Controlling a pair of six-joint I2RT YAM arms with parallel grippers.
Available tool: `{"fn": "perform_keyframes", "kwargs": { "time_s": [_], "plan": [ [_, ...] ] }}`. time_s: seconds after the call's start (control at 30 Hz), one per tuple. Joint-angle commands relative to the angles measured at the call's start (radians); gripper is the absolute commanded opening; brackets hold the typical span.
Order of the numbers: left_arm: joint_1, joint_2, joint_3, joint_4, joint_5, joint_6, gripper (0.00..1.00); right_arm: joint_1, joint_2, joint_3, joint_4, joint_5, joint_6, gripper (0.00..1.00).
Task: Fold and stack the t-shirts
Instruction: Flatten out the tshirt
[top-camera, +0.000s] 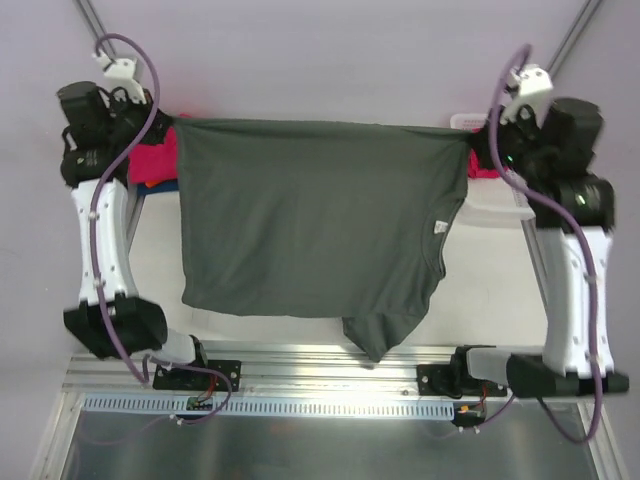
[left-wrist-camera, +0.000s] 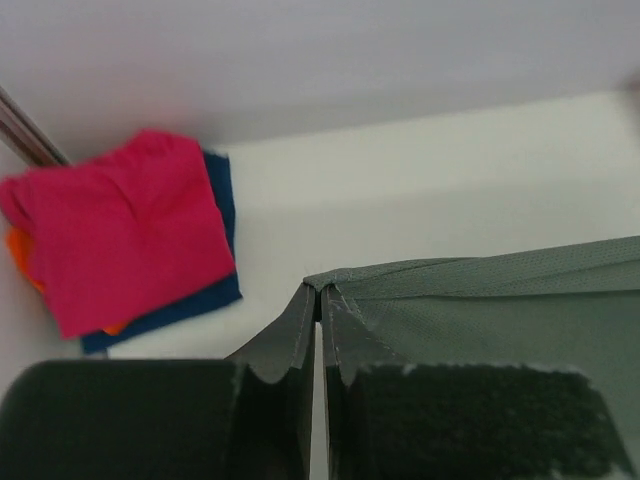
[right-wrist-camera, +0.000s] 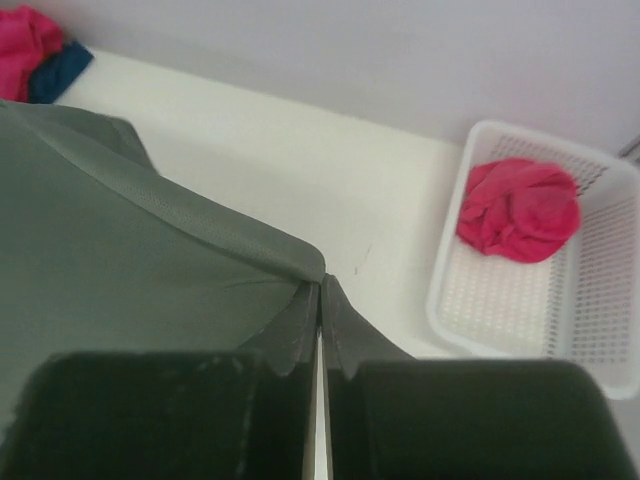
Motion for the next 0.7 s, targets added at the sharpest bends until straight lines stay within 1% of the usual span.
{"fn": "perform_keyframes", "kwargs": {
  "time_s": [0.0,0.07,0.1,0.17,0.2,0.27,0.3,0.37,0.43,0.5,0.6,0.67],
  "plan": [
    [0.005,0.149,-0.037,-0.017,0.004,0.088,0.00,-0.024,0.208,0.014,0.056,-0.009,0.029,0.01],
    [-0.012,0.217,-0.039,-0.018,0.006,0.101,0.00,-0.021,0.300,0.022,0.051,-0.021,0.052,0.01],
    [-0.017,0.292,-0.030,-0.026,0.013,0.129,0.00,-0.023,0.379,0.020,0.054,-0.041,0.069,0.01],
    [-0.032,0.371,-0.007,-0.038,0.015,0.157,0.00,-0.017,0.470,0.025,0.050,-0.040,0.055,0.01],
    [-0.043,0.453,0.006,-0.046,0.013,0.185,0.00,-0.012,0.551,0.028,0.051,-0.031,0.061,0.01],
    [-0.047,0.533,0.050,-0.048,-0.019,0.179,0.00,-0.009,0.625,0.046,0.044,-0.031,0.054,0.01],
    [-0.047,0.610,0.070,-0.046,-0.025,0.167,0.00,-0.004,0.666,0.058,0.039,-0.015,0.042,0.01],
    [-0.047,0.679,0.148,-0.048,-0.045,0.150,0.00,-0.001,0.759,0.107,0.039,0.006,0.029,0.01],
    [-0.051,0.747,0.226,-0.046,-0.053,0.128,0.00,-0.003,0.820,0.150,0.039,0.018,0.032,0.01],
    [-0.060,0.799,0.276,-0.048,-0.063,0.118,0.00,-0.001,0.837,0.158,0.048,0.028,0.038,0.01],
    [-0.070,0.836,0.354,-0.048,-0.071,0.099,0.00,0.009,0.845,0.146,0.076,0.040,0.043,0.00],
    [-0.084,0.847,0.375,-0.046,-0.080,0.099,0.00,0.015,0.846,0.135,0.084,0.046,0.046,0.01]
  ]
}}
